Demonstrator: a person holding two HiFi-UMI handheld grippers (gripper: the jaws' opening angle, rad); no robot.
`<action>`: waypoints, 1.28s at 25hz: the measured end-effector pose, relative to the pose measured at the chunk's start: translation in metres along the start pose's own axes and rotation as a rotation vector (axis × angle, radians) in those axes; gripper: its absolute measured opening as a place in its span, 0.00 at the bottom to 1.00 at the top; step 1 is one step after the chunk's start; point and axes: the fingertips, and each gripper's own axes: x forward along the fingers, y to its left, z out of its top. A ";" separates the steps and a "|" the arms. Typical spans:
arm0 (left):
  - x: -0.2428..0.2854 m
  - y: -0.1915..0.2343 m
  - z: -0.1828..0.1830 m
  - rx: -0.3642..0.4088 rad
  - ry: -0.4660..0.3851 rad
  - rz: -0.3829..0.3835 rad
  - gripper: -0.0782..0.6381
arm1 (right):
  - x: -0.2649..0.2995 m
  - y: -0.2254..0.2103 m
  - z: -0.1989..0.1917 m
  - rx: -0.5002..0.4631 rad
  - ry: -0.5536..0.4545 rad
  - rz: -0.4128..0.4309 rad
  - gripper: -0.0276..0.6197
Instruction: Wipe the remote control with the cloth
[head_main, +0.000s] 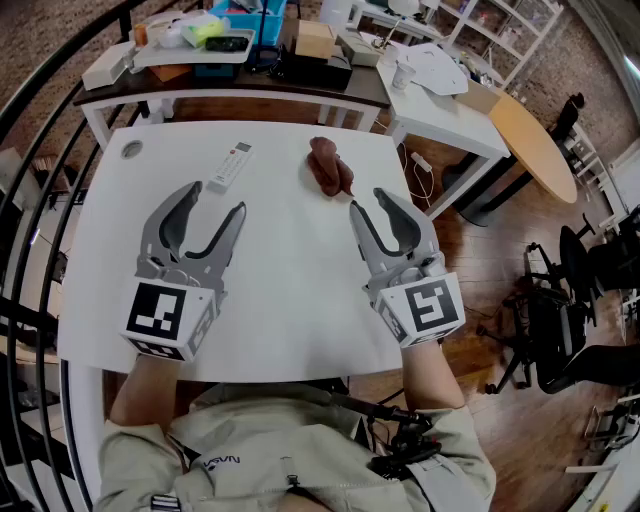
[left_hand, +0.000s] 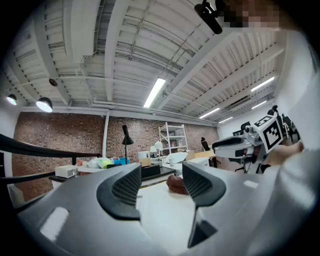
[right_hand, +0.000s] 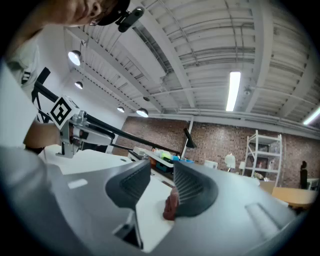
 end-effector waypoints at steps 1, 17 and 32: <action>0.005 0.004 0.006 0.014 -0.005 -0.001 0.47 | 0.005 -0.008 0.001 -0.006 0.006 -0.007 0.26; 0.109 0.104 -0.021 -0.110 0.198 0.027 0.73 | 0.122 -0.094 -0.031 0.061 0.220 0.006 0.49; 0.158 0.098 -0.166 -0.154 0.622 -0.142 0.75 | 0.166 -0.059 -0.161 0.175 0.493 0.148 0.69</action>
